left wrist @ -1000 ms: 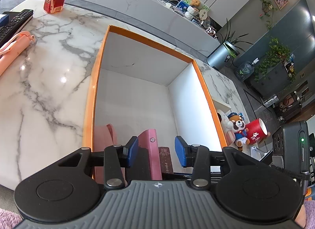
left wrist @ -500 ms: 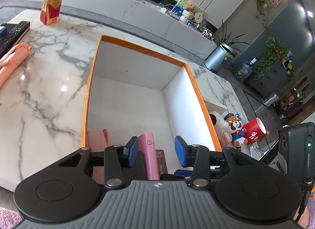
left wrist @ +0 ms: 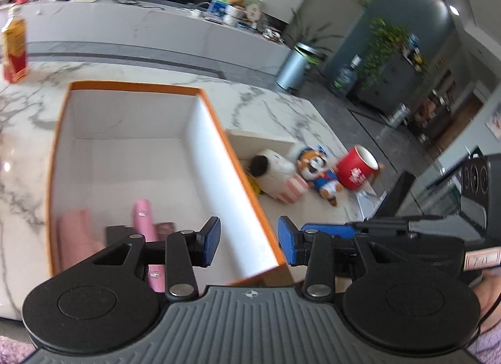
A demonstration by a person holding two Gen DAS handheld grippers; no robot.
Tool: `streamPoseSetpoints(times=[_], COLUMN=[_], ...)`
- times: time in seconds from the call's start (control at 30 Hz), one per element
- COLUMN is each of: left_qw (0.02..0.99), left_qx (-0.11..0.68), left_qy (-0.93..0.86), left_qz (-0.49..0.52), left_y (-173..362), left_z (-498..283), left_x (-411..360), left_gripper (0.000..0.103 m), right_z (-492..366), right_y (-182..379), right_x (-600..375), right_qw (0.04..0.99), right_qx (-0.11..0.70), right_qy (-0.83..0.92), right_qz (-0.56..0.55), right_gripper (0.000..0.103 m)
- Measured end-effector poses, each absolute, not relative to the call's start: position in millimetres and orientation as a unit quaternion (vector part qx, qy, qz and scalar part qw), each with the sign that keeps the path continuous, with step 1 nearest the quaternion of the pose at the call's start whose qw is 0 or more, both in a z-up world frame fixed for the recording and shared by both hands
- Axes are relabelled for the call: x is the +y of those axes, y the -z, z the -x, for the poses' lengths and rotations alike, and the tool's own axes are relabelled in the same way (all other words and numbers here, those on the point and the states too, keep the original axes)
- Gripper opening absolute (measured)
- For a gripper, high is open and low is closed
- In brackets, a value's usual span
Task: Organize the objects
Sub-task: 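Open both grippers and lift them away from the wallet and photo card box, then move the right gripper to the kraft box while the left moves to the white plush dog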
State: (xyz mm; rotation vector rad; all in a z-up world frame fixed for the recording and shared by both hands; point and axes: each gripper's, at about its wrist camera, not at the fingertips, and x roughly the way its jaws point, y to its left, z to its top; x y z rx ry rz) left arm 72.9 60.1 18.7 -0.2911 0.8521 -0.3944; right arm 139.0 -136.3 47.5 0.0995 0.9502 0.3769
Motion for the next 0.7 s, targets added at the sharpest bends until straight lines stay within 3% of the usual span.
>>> streamPoseSetpoints(times=[0.1,0.37,0.7], left_qw=[0.878,0.870,0.865], left_qx=[0.421,0.449,0.465], left_qy=[0.200,0.186,0.169], left_qz=[0.106,0.082,0.080], left_y=[-17.1,-5.7,5.5], left_z=[-71.4,-75.7,-87.1], left_x=[31.3,2.4,5.5], left_gripper=[0.046,0.044,0.044], right_z=[-127.0,-109.5,-131.1], right_y=[-44.4,-5.3,24.9], right_x=[-166.6,-179.8,-152.1], right_qw=[0.877,0.860,0.840], right_qx=[0.451,0.475,0.501], right_qy=[-0.158,-0.179,-0.210], right_qz=[-0.059,-0.058,0.002], right_gripper=[0.037,0.061,0.061])
